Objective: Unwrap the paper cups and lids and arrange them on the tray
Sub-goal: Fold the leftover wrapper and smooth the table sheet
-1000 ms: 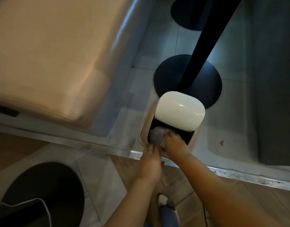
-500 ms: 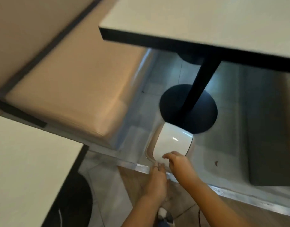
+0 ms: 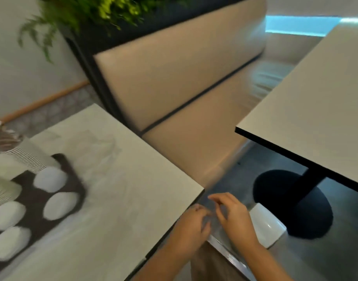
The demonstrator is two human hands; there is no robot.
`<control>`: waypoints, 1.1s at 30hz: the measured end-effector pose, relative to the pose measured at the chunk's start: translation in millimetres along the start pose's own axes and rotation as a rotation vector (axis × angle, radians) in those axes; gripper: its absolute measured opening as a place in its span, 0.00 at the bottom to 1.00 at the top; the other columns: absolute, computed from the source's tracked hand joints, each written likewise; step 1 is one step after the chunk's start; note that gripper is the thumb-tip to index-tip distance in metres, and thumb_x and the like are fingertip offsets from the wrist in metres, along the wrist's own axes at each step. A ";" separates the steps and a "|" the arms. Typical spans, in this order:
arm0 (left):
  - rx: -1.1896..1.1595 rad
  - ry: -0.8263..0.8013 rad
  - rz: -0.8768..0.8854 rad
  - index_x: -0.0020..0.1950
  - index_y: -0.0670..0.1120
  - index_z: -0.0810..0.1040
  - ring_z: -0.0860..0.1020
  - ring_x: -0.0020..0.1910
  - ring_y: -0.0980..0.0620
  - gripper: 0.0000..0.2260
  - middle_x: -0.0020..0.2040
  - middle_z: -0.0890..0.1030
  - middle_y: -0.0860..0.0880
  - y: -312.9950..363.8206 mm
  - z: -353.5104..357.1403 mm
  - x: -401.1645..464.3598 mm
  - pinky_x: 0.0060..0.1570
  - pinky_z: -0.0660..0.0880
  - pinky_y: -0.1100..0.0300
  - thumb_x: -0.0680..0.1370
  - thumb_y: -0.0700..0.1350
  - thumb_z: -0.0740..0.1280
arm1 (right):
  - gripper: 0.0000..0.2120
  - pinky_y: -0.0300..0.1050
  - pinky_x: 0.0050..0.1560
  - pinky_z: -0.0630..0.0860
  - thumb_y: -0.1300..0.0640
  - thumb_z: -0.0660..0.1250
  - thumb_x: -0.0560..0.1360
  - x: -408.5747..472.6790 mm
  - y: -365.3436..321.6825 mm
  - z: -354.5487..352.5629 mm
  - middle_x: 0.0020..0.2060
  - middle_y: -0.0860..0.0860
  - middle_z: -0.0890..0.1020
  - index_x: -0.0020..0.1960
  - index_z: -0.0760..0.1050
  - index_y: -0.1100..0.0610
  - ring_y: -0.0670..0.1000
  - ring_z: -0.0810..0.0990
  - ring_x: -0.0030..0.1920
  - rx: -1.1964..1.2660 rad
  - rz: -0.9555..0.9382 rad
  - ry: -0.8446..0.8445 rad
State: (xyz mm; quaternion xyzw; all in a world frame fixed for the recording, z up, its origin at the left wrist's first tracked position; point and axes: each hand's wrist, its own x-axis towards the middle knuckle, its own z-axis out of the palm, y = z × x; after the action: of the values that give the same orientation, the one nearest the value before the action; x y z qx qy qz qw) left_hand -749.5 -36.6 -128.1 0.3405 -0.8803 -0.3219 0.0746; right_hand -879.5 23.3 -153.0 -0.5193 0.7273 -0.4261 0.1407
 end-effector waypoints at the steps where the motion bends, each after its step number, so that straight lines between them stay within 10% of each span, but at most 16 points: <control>1: -0.018 0.093 0.002 0.58 0.45 0.78 0.75 0.56 0.52 0.16 0.56 0.77 0.48 -6.1 -15.9 -10.9 0.56 0.68 0.65 0.75 0.47 0.58 | 0.12 0.23 0.50 0.68 0.69 0.67 0.71 4.5 -11.5 10.3 0.45 0.47 0.81 0.50 0.81 0.56 0.43 0.77 0.47 0.034 -0.031 -0.030; 8: 0.130 0.411 -0.277 0.64 0.47 0.74 0.74 0.60 0.47 0.22 0.61 0.74 0.48 -82.5 -69.4 -96.2 0.60 0.67 0.61 0.73 0.54 0.60 | 0.15 0.43 0.54 0.74 0.58 0.61 0.73 11.4 -62.1 85.1 0.53 0.53 0.78 0.57 0.78 0.58 0.48 0.77 0.51 0.060 -0.125 -0.340; 13: 0.252 0.133 -0.721 0.77 0.52 0.37 0.41 0.77 0.44 0.44 0.78 0.39 0.48 -129.2 -66.1 -144.0 0.73 0.47 0.46 0.74 0.65 0.62 | 0.24 0.40 0.67 0.63 0.50 0.58 0.81 2.5 -92.1 128.0 0.69 0.53 0.66 0.74 0.58 0.56 0.51 0.65 0.67 -0.128 -0.101 -0.659; 21: 0.262 -0.096 -0.726 0.75 0.51 0.31 0.32 0.74 0.41 0.44 0.74 0.29 0.43 -155.3 -59.3 -161.8 0.72 0.42 0.43 0.75 0.66 0.59 | 0.40 0.41 0.67 0.61 0.49 0.62 0.78 -19.5 -137.1 173.2 0.72 0.56 0.59 0.77 0.38 0.59 0.55 0.62 0.70 -0.165 0.076 -0.667; 33: 0.504 -0.200 -0.500 0.78 0.44 0.45 0.46 0.77 0.40 0.28 0.78 0.43 0.40 -179.8 -82.4 -162.4 0.71 0.55 0.47 0.83 0.55 0.49 | 0.19 0.44 0.62 0.66 0.46 0.62 0.78 -27.3 -154.1 192.6 0.69 0.54 0.60 0.63 0.73 0.57 0.56 0.61 0.67 -0.393 0.179 -0.424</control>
State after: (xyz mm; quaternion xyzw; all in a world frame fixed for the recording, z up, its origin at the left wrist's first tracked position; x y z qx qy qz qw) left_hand -498.5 -74.8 -160.5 0.5197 -0.8244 -0.1348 -0.1790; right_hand -645.5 -59.1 -156.6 -0.5479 0.7931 -0.1451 0.2229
